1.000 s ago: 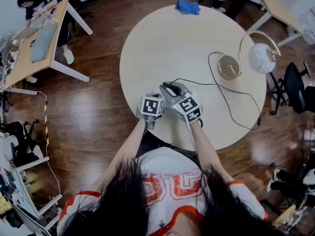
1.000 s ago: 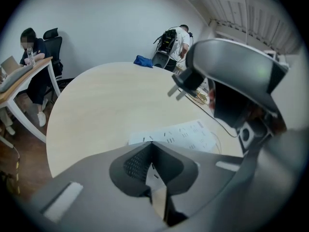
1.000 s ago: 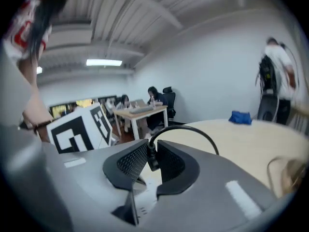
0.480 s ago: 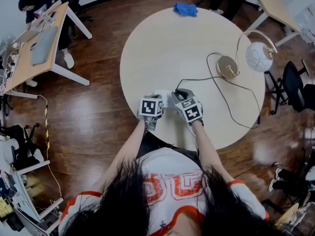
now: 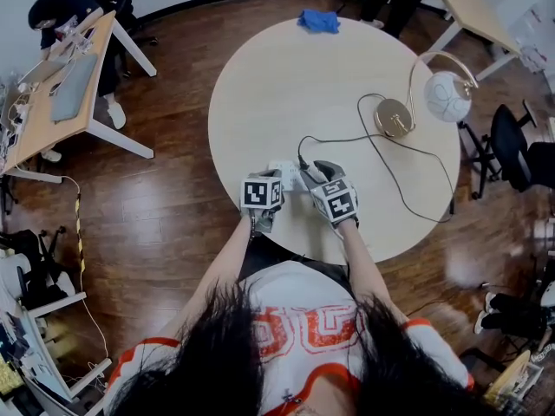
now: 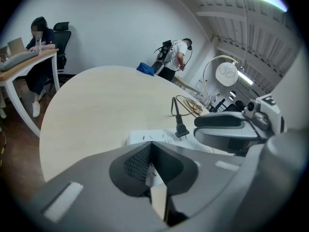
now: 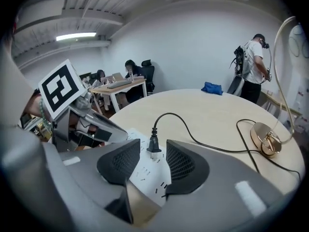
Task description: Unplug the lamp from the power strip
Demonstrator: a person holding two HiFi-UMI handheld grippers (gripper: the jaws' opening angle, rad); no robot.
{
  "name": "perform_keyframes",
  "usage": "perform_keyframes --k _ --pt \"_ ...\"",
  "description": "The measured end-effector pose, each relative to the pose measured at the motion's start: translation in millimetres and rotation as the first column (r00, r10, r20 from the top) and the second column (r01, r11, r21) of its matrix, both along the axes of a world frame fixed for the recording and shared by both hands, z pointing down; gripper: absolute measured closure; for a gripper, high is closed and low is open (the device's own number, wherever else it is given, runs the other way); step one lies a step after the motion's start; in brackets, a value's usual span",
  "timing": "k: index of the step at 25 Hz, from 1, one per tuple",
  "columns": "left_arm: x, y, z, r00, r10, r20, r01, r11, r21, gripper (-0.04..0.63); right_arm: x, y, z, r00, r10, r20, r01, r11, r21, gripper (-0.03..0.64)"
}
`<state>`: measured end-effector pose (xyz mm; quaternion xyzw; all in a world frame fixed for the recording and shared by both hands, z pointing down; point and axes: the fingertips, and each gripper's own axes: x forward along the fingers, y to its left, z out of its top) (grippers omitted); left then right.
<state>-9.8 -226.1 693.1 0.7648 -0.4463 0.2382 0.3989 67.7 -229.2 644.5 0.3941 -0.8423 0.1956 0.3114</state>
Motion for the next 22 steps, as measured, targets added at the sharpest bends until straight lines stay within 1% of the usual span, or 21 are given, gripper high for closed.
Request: perform_keyframes --k 2,3,5,6,9,11,13,17,19,22 --pt "3 5 -4 0.999 0.027 -0.017 -0.027 1.000 -0.002 0.595 4 4 -9 0.998 0.045 0.049 -0.046 0.999 0.014 0.448" --pt "4 7 -9 0.999 0.042 -0.027 -0.041 0.999 0.010 0.595 5 7 -16 0.994 0.071 0.086 -0.073 0.997 0.019 0.451" --pt "5 9 -23 0.996 0.065 -0.053 -0.062 0.997 0.053 0.595 8 13 -30 0.976 0.129 0.176 -0.134 0.991 0.020 0.478" --pt "6 10 -33 0.995 0.075 -0.071 -0.069 0.994 0.079 0.595 10 16 -37 0.963 0.156 0.220 -0.164 0.986 0.019 0.502" --pt "5 16 -68 0.986 0.083 -0.147 -0.060 0.986 0.153 0.595 12 28 -60 0.925 0.213 0.315 -0.234 0.972 0.031 0.563" --pt "4 23 -92 0.975 0.085 -0.206 -0.043 0.978 0.202 0.595 12 37 -72 0.912 0.235 0.338 -0.267 0.962 0.053 0.586" --pt "5 31 -115 0.963 0.111 -0.245 -0.044 0.964 0.262 0.595 11 46 -84 0.900 0.254 0.353 -0.300 0.951 0.079 0.615" --pt "3 51 -159 0.942 0.181 -0.284 -0.060 0.920 0.388 0.595 6 66 -109 0.864 0.292 0.409 -0.366 0.924 0.113 0.615" --pt "0 59 -176 0.928 0.187 -0.323 -0.035 0.906 0.422 0.595 4 77 -121 0.847 0.309 0.433 -0.396 0.909 0.127 0.615" --pt "-7 64 -192 0.910 0.170 -0.379 0.015 0.899 0.439 0.595 4 92 -132 0.837 0.325 0.441 -0.426 0.892 0.150 0.615"
